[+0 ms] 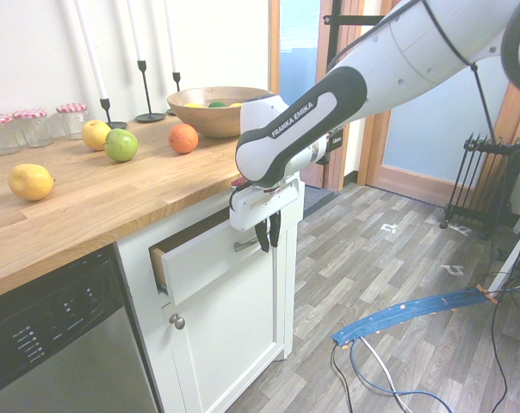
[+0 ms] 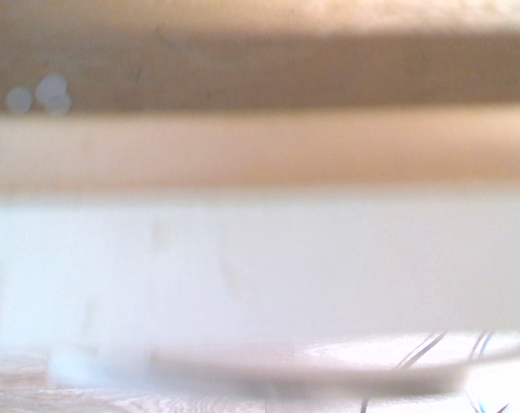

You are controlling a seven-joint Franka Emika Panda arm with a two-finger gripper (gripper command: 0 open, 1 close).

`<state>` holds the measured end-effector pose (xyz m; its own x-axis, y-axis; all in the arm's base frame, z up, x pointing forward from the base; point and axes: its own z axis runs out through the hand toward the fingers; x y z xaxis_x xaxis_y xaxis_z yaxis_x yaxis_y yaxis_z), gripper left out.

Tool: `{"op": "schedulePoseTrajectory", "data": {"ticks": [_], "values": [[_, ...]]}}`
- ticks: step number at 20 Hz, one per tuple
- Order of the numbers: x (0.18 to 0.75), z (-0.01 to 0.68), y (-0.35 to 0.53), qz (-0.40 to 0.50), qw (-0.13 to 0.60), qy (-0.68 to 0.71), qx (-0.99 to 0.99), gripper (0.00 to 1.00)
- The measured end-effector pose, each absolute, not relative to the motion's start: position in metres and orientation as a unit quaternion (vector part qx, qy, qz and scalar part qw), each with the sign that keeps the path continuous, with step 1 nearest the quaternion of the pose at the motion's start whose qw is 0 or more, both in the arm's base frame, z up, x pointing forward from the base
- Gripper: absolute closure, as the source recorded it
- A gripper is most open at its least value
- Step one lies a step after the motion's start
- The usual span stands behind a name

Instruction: Close the drawer

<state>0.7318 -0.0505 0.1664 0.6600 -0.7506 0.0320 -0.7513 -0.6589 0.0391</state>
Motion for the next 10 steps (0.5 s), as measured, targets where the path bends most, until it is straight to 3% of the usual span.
{"op": "schedulePoseTrajectory", "data": {"ticks": [10], "values": [[0.657,0.213,-0.051,0.004,0.013,-0.425,0.905,0.0]]}}
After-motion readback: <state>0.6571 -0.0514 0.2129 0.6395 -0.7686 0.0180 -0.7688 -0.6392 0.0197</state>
